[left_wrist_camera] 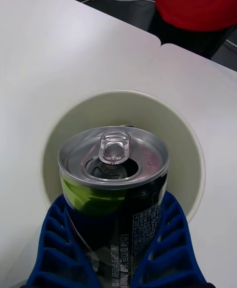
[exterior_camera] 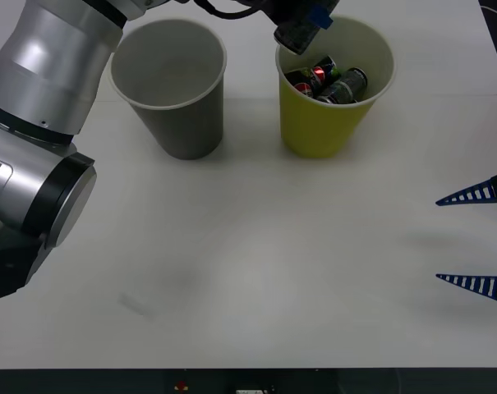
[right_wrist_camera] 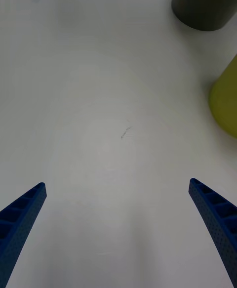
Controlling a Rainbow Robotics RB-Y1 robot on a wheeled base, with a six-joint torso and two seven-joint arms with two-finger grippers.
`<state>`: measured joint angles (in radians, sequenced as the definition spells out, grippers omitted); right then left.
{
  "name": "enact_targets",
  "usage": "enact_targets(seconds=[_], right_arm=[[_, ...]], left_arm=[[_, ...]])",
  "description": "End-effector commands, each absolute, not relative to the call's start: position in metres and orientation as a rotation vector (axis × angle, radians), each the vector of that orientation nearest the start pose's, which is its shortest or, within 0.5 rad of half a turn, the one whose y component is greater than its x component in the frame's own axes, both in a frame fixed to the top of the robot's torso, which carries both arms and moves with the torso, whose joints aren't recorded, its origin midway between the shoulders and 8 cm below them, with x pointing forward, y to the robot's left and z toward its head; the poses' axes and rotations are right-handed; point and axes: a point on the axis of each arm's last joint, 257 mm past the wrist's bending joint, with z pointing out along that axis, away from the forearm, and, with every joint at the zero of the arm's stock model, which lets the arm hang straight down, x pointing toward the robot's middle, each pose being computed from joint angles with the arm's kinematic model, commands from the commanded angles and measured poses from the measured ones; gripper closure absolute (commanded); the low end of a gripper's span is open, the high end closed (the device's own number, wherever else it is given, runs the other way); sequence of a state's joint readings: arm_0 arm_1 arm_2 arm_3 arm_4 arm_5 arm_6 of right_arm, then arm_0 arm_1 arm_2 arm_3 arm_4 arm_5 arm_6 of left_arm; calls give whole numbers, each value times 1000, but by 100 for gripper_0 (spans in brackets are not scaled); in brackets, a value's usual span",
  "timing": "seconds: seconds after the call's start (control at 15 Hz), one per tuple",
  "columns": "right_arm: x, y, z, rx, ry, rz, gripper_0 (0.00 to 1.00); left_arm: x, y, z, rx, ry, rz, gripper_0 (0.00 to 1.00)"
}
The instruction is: Put the can into the green bin and the plastic bottle into the gray bin
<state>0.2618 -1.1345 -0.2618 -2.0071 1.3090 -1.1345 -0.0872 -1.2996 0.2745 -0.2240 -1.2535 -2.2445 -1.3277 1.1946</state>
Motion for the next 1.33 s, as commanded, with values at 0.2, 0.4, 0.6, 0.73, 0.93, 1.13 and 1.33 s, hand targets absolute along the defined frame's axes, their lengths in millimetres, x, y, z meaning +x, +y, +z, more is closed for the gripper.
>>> enact_targets(seconds=[0.2,0.4,0.6,0.73,0.93,1.13,1.33], right_arm=[[341,-286,-167,-1634,1596,209,0],[341,-286,-167,-1634,1596,209,0],[341,-286,-167,-1634,1596,209,0],[341,-286,-167,-1634,1596,209,0],[341,-286,-167,-1634,1596,209,0],[341,-286,-167,-1634,1596,209,0],[341,-286,-167,-1634,1596,209,0]], left_arm=[[583,-102,45,1166,1757,-338,100],[586,-105,38,1173,1759,-321,88],[587,-103,34,1177,1761,-315,0],[586,-104,33,1184,1760,-321,0],[584,-105,34,1202,1746,-326,0],[586,-91,34,1209,1731,-317,0],[572,-64,35,1223,1672,-334,0]])
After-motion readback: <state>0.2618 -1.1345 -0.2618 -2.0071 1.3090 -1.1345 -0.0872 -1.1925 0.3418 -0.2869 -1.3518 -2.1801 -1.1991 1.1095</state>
